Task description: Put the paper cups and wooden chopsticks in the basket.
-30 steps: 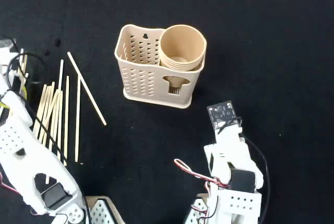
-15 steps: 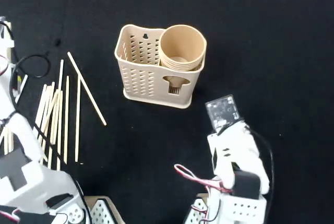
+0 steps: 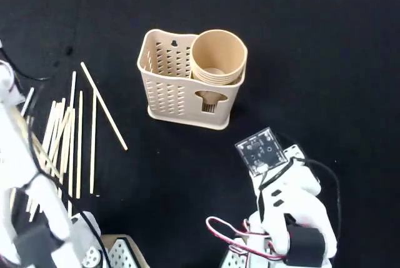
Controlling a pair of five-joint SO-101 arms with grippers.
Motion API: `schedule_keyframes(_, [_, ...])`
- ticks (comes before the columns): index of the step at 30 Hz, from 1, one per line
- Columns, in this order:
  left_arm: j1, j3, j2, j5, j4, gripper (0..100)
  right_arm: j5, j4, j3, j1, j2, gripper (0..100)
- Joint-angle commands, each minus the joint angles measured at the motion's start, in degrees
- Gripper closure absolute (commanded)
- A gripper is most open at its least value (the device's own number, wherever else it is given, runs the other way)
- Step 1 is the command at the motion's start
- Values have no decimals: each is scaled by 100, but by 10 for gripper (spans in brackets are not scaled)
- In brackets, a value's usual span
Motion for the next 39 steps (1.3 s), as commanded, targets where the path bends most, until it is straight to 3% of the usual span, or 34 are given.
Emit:
schedule_keyframes(1, [259, 585, -809, 308, -835, 971, 35, -123, 101, -70, -409, 913])
schedule_keyframes(13, [646, 1947, -2840, 598, -2514, 971, 9, -800, 1376, -79, -418, 913])
schedule_keyframes(20, [743, 1956, -3270, 1451, -3024, 971, -642, -1257, 1903, -62, -418, 917])
schedule_keyframes(24, [1393, 1947, -3305, 1679, -3587, 971, -659, -1240, 2088, -53, -418, 917])
schedule_keyframes(30, [3055, 1947, -3244, 1767, -4510, 971, -651, -1081, 2132, 220, -418, 917])
schedule_keyframes(35, [4268, 1938, -3226, 1758, -4712, 971, -651, -1099, 2132, 334, -418, 917])
schedule_keyframes(39, [4760, 1859, -3156, 1749, -4721, 971, -642, -1143, 2193, 334, -418, 917])
